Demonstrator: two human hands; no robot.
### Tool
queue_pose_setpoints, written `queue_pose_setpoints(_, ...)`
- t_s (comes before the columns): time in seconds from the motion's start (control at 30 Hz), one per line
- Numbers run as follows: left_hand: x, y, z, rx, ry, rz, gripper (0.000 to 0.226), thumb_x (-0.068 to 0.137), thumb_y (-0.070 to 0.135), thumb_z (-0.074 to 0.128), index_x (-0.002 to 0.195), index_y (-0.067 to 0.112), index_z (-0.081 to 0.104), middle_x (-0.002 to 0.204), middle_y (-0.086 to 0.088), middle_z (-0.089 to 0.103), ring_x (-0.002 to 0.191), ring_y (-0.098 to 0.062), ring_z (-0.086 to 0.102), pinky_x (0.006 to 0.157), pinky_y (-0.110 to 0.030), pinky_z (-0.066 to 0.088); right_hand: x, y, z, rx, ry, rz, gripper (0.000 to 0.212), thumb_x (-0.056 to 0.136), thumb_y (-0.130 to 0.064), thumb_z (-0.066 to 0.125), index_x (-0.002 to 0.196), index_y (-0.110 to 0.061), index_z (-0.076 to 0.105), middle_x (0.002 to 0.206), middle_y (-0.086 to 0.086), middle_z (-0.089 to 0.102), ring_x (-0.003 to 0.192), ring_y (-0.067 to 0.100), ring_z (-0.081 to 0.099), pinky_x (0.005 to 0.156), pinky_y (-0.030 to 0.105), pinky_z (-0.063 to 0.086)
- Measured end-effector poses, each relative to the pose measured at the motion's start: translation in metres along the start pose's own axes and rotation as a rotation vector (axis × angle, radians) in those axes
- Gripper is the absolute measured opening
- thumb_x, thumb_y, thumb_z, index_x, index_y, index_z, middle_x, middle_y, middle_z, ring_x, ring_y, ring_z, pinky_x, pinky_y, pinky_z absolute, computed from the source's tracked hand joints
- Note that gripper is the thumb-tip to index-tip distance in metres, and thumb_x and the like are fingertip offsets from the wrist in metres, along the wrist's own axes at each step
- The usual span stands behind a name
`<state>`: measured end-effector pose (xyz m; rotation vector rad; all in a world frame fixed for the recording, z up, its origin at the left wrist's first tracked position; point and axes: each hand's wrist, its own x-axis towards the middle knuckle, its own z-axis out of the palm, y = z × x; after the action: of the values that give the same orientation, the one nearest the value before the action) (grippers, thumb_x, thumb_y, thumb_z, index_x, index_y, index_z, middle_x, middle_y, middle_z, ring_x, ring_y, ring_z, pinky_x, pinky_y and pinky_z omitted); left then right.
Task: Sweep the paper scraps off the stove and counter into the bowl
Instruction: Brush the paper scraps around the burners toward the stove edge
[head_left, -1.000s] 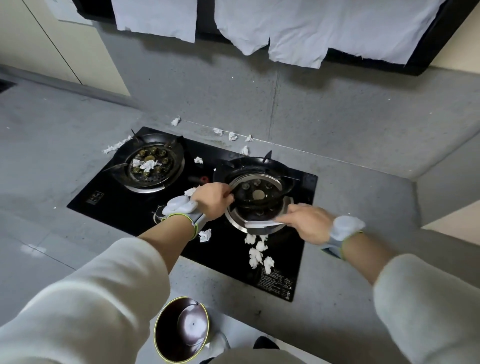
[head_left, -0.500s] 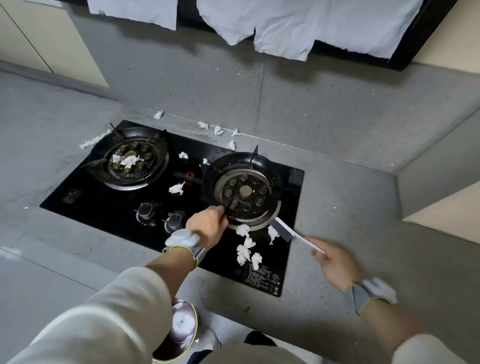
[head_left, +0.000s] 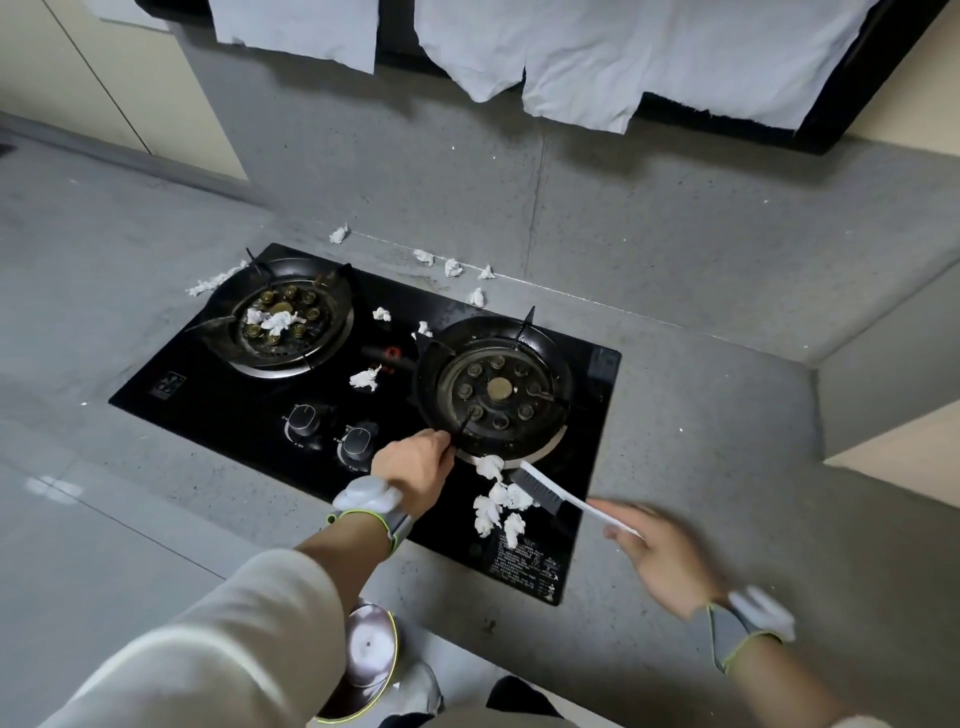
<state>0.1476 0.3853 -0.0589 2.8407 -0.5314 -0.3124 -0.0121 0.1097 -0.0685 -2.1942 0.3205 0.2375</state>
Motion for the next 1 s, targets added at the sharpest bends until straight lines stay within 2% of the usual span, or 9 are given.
queue_pose_setpoints(0.13,0.011,0.003,-0.004,0.023,-0.042,-0.027,0.029,0.099,0.039,0.041,0.093,0.015,0.056,0.106,-0.007,0.068,0.103,-0.036,0.065,0.077,-0.038,0.05,0.001,0.0,-0.008,-0.012,0.0,0.005,0.052,0.094,-0.009,0.051,0.112,-0.057,0.056,0.108,-0.016,0.064,0.085,0.016,0.066,0.077,0.033,0.052)
queue_pose_setpoints(0.27,0.01,0.006,-0.001,0.014,-0.037,-0.078,0.028,0.099,0.038,0.042,0.093,0.014,0.055,0.105,-0.007,0.068,0.103,-0.036,0.064,0.075,-0.037,0.048,0.016,-0.01,0.001,-0.036,0.004,0.016,0.042,0.096,-0.01,0.049,0.124,-0.039,0.06,0.103,-0.01,0.064,0.065,0.003,0.055,0.058,0.011,0.04)
queue_pose_setpoints(0.43,0.005,0.01,-0.005,-0.078,-0.076,-0.187,0.027,0.097,0.037,0.046,0.1,0.015,0.062,0.104,-0.011,0.071,0.101,-0.037,0.066,0.072,-0.033,0.044,0.037,-0.025,0.016,-0.186,-0.079,-0.117,0.038,0.095,-0.015,0.052,0.125,-0.037,0.06,0.095,-0.002,0.058,0.082,0.015,0.056,0.071,0.027,0.043)
queue_pose_setpoints(0.57,-0.017,0.007,-0.001,-0.076,-0.053,-0.278,0.025,0.094,0.026,0.049,0.111,0.017,0.066,0.107,-0.008,0.073,0.1,-0.031,0.067,0.083,-0.038,0.054,0.035,-0.024,0.002,-0.264,-0.181,-0.23,0.039,0.095,-0.014,0.052,0.125,-0.037,0.061,0.091,-0.003,0.056,0.085,0.015,0.056,0.077,0.034,0.049)
queue_pose_setpoints(0.67,-0.038,-0.004,0.006,-0.12,-0.015,-0.249,0.031,0.092,0.018,0.048,0.117,0.019,0.065,0.113,-0.003,0.071,0.105,-0.027,0.066,0.082,-0.031,0.05,0.031,-0.021,-0.013,-0.242,-0.148,-0.243,0.039,0.095,-0.014,0.053,0.125,-0.038,0.061,0.088,-0.012,0.054,0.081,0.002,0.055,0.072,0.018,0.044)
queue_pose_setpoints(0.77,-0.055,-0.018,0.006,-0.151,-0.049,-0.234,0.039,0.09,0.013,0.046,0.122,0.024,0.065,0.113,-0.003,0.068,0.108,-0.025,0.064,0.085,-0.031,0.048,0.03,-0.024,-0.021,-0.174,-0.097,-0.204,0.041,0.094,-0.012,0.054,0.121,-0.042,0.061,0.086,-0.014,0.055,0.073,0.0,0.055,0.065,0.016,0.041)
queue_pose_setpoints(0.83,-0.063,-0.029,0.005,-0.175,-0.06,-0.241,0.04,0.089,0.011,0.048,0.122,0.023,0.066,0.112,-0.004,0.067,0.107,-0.026,0.064,0.086,-0.032,0.049,0.031,-0.025,-0.02,-0.09,-0.112,-0.134,0.044,0.093,-0.008,0.054,0.112,-0.048,0.063,0.09,-0.013,0.06,0.076,0.002,0.057,0.07,0.016,0.043)
queue_pose_setpoints(0.93,-0.071,-0.048,-0.001,-0.2,-0.053,-0.258,0.038,0.088,0.011,0.049,0.121,0.019,0.067,0.111,-0.006,0.066,0.105,-0.026,0.064,0.085,-0.032,0.049,0.031,-0.036,-0.01,0.061,-0.086,-0.033,0.047,0.091,-0.009,0.057,0.102,-0.053,0.066,0.099,-0.009,0.071,0.091,0.016,0.065,0.084,0.031,0.048)
queue_pose_setpoints(1.0,-0.075,-0.063,-0.004,-0.196,-0.056,-0.261,0.037,0.089,0.012,0.049,0.122,0.019,0.066,0.114,-0.006,0.065,0.106,-0.026,0.064,0.085,-0.032,0.049,0.027,-0.053,-0.003,0.1,-0.084,-0.02,0.042,0.091,-0.009,0.058,0.104,-0.047,0.068,0.094,-0.006,0.072,0.087,0.009,0.065,0.081,0.026,0.045)
